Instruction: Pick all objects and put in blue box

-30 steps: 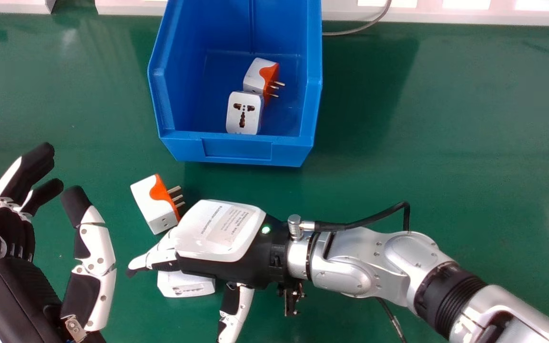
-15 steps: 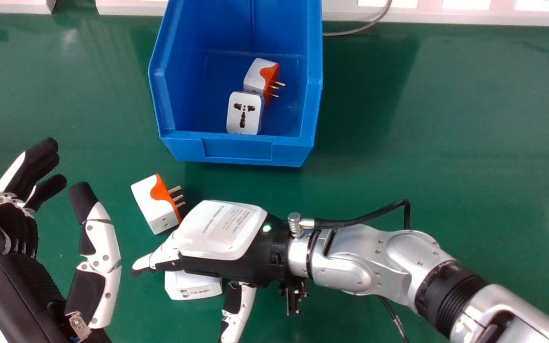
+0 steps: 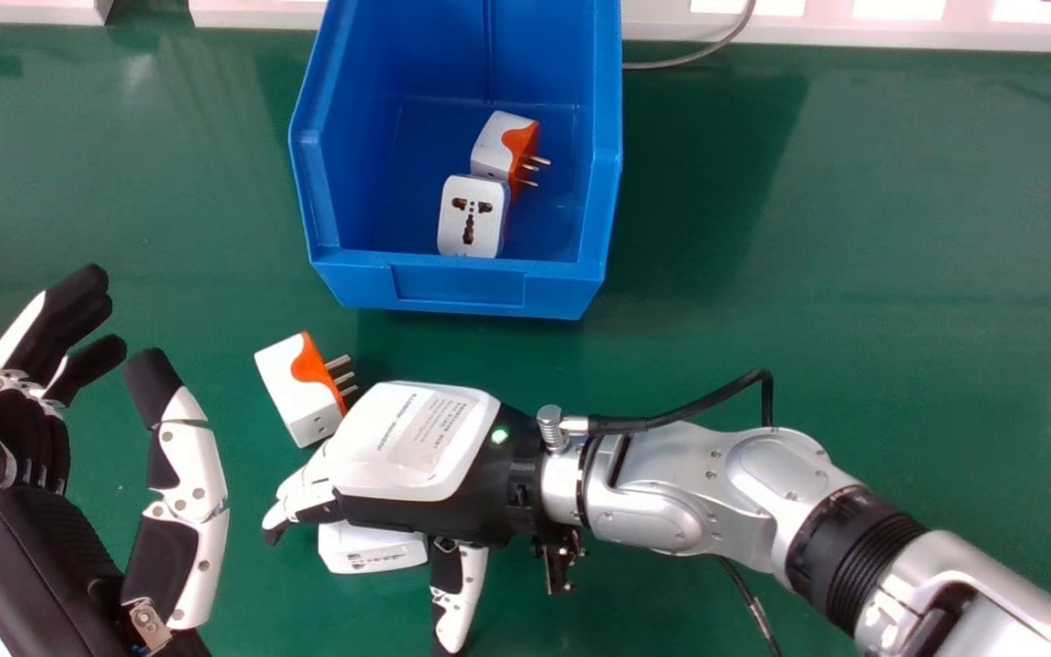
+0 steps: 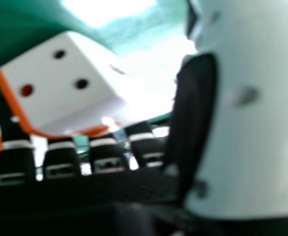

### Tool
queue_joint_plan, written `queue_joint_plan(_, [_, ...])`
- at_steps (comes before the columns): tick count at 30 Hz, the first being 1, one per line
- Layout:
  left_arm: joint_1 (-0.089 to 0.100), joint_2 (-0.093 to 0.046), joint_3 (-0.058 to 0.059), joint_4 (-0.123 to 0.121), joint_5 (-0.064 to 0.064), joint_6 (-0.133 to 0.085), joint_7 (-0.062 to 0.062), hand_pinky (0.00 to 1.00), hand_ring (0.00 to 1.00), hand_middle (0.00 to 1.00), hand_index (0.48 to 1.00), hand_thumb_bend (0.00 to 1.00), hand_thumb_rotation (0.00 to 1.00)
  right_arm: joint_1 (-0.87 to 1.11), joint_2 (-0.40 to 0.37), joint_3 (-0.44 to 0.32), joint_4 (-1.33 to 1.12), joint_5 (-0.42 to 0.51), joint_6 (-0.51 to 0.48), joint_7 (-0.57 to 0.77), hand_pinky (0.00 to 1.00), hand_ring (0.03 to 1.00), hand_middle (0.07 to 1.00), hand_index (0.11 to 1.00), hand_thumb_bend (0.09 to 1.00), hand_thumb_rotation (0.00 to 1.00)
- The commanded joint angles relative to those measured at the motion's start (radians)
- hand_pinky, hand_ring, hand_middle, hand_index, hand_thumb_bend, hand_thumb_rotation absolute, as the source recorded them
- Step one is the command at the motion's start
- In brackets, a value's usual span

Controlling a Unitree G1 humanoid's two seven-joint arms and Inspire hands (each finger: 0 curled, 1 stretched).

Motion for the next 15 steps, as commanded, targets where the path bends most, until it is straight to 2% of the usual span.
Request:
queue_joint_plan(1, [0.012, -0.073, -0.001, -0.015, 0.003, -0.008, 0.003, 0.65, 0.71, 0.72, 0.728, 0.25, 0.0, -0.034, -0.022, -0.001, 0.004, -0.014, 0.028, -0.017, 0.62, 0.808, 0.844, 0.812, 0.951, 0.27])
queue_joint_plan(5, [0.012, -0.074, -0.005, -0.015, -0.007, -0.007, -0.001, 0.66, 0.72, 0.72, 0.73, 0.25, 0.0, -0.042, -0.03, 0.002, 0.012, -0.027, 0.031, -0.028, 0.62, 0.805, 0.848, 0.815, 0.948, 0.27])
queue_joint_plan(10, [0.005, -0.073, -0.001, -0.017, -0.009, -0.001, -0.004, 0.66, 0.72, 0.72, 0.733, 0.26, 0.0, -0.05, -0.034, 0.007, 0.011, -0.025, 0.03, -0.021, 0.62, 0.806, 0.849, 0.813, 0.929, 0.25])
queue_joint_plan(12, [0.005, -0.074, -0.002, -0.021, -0.01, 0.004, -0.007, 0.65, 0.71, 0.71, 0.73, 0.26, 0.0, -0.048, -0.031, 0.006, 0.014, -0.024, 0.036, -0.029, 0.61, 0.798, 0.841, 0.802, 0.91, 0.19])
queue_joint_plan(13, [0.004, -0.074, -0.002, -0.022, -0.011, 0.005, -0.009, 0.66, 0.72, 0.72, 0.731, 0.26, 0.0, -0.044, -0.031, 0.006, 0.015, -0.026, 0.039, -0.046, 0.61, 0.795, 0.84, 0.795, 0.879, 0.13])
queue_joint_plan(15, [0.002, -0.072, -0.003, -0.022, -0.015, 0.004, -0.011, 0.66, 0.72, 0.72, 0.733, 0.26, 0.0, -0.041, -0.027, 0.005, 0.017, -0.027, 0.049, -0.058, 0.59, 0.749, 0.823, 0.723, 0.779, 0.03])
